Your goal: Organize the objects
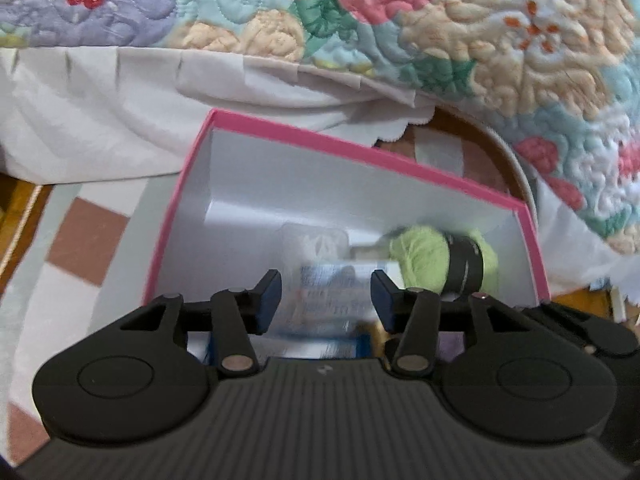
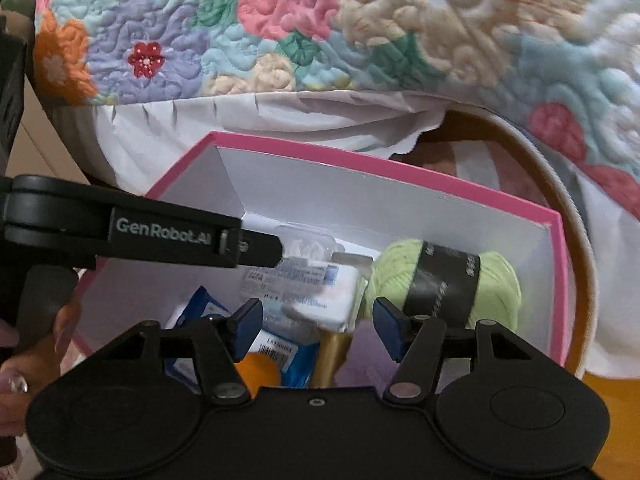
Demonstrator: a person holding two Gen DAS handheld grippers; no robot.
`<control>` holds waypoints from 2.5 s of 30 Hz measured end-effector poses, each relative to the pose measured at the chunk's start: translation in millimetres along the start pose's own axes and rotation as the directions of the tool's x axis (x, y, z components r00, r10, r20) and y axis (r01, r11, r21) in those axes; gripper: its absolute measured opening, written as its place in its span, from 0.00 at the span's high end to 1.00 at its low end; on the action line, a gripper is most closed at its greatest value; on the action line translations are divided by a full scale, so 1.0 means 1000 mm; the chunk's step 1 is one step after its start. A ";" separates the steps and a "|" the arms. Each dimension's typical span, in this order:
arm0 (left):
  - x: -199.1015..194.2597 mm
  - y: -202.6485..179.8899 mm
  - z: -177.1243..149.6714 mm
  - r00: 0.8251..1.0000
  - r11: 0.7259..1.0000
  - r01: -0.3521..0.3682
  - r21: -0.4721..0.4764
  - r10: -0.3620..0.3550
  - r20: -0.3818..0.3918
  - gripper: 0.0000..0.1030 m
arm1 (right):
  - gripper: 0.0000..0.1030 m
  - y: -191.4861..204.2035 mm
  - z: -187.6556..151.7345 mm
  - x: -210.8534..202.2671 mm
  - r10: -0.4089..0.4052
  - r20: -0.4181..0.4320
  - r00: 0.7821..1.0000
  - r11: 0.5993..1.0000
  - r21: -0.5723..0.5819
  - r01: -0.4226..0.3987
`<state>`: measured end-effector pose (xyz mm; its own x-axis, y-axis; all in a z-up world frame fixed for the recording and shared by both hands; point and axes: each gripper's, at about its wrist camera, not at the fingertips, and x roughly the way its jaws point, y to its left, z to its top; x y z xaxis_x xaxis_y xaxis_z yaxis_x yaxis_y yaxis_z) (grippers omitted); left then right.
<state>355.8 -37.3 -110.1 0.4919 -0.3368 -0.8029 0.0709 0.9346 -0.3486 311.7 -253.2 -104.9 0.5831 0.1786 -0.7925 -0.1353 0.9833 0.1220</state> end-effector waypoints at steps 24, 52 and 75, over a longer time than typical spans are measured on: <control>-0.185 -0.024 -0.054 0.993 0.980 -0.099 0.171 0.086 0.078 0.19 | 0.19 0.054 -0.029 -0.191 -0.050 0.235 0.971 0.999 0.027 0.045; -0.257 -0.021 -0.131 0.974 0.963 -0.224 0.149 0.216 0.066 0.00 | 0.00 0.087 -0.093 -0.234 -0.095 0.043 0.995 0.984 0.153 0.088; -0.246 -0.005 -0.140 0.957 0.949 -0.282 0.144 0.289 -0.027 0.00 | 0.00 0.096 -0.098 -0.229 -0.154 -0.047 0.987 0.964 0.212 0.160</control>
<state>113.1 24.9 20.9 0.4674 -0.0555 -0.8823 0.0531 0.9980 -0.0346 86.8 -203.4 29.5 0.5586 0.0233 -0.8291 0.1327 0.9842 0.1171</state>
